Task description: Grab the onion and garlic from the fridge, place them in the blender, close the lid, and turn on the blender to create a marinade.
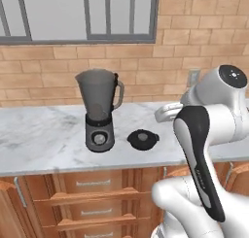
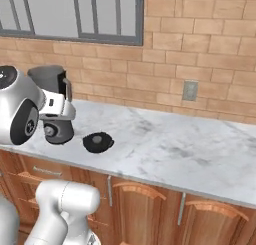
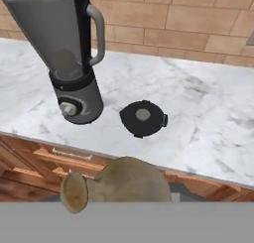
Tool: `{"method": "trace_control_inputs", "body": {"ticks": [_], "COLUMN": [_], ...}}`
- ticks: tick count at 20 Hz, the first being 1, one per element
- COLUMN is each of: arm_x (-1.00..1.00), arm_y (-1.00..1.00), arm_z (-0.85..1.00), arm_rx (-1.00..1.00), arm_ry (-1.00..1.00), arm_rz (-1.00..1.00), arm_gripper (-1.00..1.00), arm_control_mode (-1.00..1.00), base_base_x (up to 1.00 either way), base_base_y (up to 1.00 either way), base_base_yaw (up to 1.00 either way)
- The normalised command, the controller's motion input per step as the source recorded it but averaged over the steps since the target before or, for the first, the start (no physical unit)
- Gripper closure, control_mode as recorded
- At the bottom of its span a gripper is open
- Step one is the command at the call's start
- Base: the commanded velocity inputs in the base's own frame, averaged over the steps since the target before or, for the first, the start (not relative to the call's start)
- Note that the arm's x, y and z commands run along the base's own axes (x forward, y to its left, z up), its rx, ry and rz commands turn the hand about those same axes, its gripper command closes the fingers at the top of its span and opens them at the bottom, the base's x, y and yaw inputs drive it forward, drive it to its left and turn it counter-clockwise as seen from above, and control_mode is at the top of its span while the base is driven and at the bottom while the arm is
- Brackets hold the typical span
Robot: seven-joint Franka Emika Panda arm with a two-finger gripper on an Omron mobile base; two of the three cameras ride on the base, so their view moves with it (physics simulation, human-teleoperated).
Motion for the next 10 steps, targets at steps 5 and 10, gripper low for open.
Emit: {"method": "trace_control_inputs", "body": {"ticks": [5,10], "arm_x": [0.00,0.00], "arm_y": [0.00,0.00], "arm_z": [0.00,0.00], "arm_rx": [0.00,0.00], "arm_ry": [0.00,0.00], "arm_rz": [0.00,0.00], "arm_gripper": [1.00,1.00], "arm_control_mode": [1.00,1.00], "base_base_x": [0.48,0.44], "base_base_y": [0.19,0.12], "base_base_yaw": [0.26,0.25]}}
